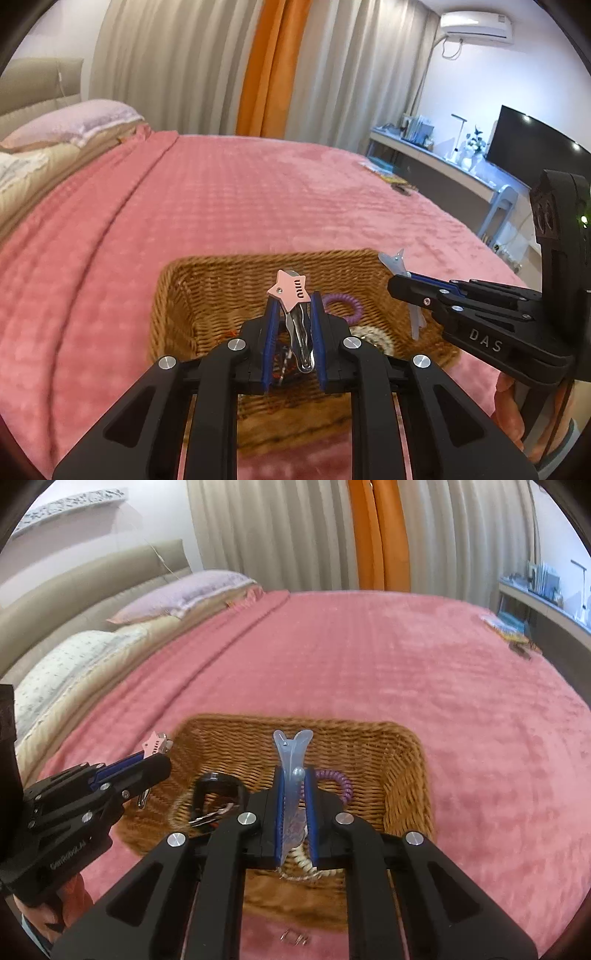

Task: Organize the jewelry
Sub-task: 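Carry star keychain and blue clip into the basket and release both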

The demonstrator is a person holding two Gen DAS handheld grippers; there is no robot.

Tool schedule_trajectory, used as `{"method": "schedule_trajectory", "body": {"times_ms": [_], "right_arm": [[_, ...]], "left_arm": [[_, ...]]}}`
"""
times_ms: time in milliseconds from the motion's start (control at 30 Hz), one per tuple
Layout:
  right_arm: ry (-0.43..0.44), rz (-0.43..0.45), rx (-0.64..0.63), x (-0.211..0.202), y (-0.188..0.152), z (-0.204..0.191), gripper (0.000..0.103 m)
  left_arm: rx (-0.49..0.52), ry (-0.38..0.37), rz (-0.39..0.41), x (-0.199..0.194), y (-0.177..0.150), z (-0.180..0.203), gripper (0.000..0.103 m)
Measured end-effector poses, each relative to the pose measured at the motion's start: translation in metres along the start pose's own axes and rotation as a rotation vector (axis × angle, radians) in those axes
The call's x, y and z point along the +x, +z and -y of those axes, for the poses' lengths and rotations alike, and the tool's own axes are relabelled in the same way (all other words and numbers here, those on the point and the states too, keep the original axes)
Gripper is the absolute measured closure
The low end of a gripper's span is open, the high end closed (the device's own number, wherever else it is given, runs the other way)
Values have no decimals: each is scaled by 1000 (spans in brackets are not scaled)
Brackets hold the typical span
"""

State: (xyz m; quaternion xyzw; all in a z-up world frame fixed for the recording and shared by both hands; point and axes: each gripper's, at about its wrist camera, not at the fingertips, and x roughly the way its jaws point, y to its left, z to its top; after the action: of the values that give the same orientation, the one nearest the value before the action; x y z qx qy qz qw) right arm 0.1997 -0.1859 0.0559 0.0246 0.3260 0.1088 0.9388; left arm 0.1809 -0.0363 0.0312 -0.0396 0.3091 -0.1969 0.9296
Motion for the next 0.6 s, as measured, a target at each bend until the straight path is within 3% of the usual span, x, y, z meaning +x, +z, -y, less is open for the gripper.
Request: {"method": "schedule_trajectory", "body": {"times_ms": [367, 433, 467, 500, 533, 567, 600], "right_arm": [[-11, -136, 54, 43, -18, 15, 93], [17, -145, 86, 40, -19, 20, 92], [35, -135, 101, 34, -18, 22, 87], [35, -120, 106, 27, -18, 23, 77], [30, -102, 106, 19, -17, 23, 68], [25, -80, 103, 9, -16, 22, 51], [21, -55, 96, -1, -16, 21, 48]], "left_arm": [[-8, 14, -98, 34, -13, -11, 86], [-16, -5, -109, 32, -14, -12, 75], [-18, -7, -106, 28, -14, -11, 64], [-16, -9, -89, 21, -13, -10, 56], [-13, -15, -71, 13, -13, -8, 54], [-14, -22, -59, 3, -12, -7, 51], [-16, -27, -50, -4, -10, -6, 46]]}}
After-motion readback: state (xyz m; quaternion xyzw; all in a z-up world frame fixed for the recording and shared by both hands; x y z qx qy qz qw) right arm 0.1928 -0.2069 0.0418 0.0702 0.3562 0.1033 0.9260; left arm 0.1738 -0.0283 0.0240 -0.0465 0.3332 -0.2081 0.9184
